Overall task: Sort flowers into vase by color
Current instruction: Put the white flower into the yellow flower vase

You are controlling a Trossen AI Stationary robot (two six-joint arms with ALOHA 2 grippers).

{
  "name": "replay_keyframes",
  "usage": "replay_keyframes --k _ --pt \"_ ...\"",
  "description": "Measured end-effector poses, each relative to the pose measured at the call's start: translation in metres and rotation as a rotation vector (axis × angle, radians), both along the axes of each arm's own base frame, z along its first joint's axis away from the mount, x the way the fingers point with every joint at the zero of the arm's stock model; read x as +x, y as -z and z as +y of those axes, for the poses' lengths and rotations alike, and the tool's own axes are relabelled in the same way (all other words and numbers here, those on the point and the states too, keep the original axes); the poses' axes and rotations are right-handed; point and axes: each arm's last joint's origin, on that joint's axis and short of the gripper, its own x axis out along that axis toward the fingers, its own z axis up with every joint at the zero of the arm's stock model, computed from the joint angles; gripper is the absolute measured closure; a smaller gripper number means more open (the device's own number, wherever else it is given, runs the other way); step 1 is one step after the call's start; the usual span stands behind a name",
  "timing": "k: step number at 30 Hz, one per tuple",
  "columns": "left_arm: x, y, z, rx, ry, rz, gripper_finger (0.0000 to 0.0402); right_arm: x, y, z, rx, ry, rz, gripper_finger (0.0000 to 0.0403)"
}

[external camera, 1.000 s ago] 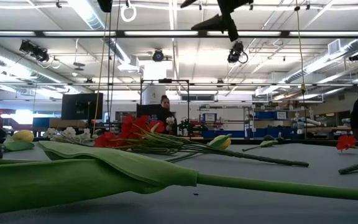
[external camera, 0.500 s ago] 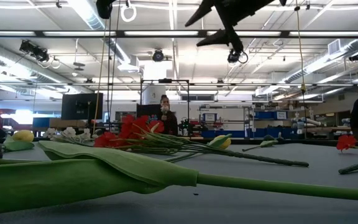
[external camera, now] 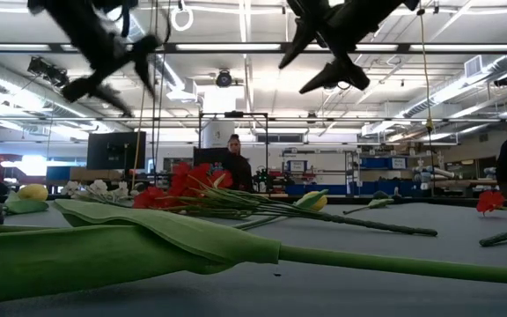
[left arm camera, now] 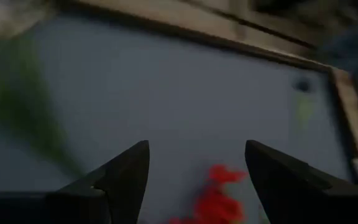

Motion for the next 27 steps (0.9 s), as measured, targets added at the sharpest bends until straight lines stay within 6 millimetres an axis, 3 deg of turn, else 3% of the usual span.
replay_keyframes --k 5,9,27 --pt "-0.008 0.060 0.006 -0.172 -0.227 0.088 0.0131 -0.002 0.003 0.002 0.038 -0.049 0.032 0.0131" --pt "-0.014 0.088 0.012 -0.236 -0.322 0.149 0.0131 -0.001 0.003 0.004 0.075 -0.116 0.027 0.0131" --pt "-0.003 0.137 0.056 -0.296 -0.503 0.262 0.0131 -0.001 0.002 0.015 0.097 -0.258 0.024 0.0131"
